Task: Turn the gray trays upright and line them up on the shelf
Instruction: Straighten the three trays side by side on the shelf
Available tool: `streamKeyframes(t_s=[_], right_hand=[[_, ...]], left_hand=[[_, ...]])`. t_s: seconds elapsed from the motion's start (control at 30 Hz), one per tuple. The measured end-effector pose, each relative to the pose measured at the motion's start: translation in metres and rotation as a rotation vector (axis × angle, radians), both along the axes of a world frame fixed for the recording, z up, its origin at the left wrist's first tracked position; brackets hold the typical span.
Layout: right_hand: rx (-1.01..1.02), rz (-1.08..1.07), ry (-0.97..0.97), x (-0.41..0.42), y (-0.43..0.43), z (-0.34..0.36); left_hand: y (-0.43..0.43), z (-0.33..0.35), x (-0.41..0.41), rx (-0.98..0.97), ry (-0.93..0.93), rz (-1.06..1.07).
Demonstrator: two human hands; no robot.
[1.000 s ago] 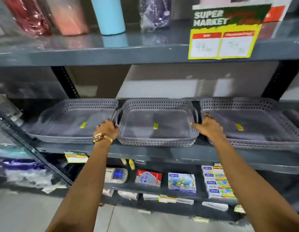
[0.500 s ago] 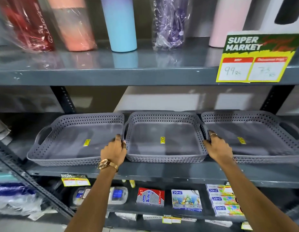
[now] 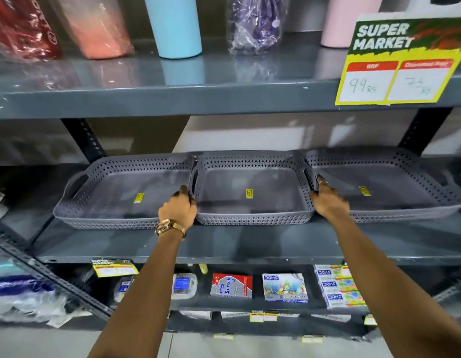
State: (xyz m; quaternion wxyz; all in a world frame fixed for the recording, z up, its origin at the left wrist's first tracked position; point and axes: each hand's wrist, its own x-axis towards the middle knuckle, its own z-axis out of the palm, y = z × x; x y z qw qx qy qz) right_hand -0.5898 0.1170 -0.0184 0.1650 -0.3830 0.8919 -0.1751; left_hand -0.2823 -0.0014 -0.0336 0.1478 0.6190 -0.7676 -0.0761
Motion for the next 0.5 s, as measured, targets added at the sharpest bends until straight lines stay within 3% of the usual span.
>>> streamKeyframes(t_s=[0.5], right_hand=[[-0.139,-0.04,0.18,0.037,0.064,-0.017]], left_hand=[[0.053,-0.014,0.044,-0.005,-0.013,-0.018]])
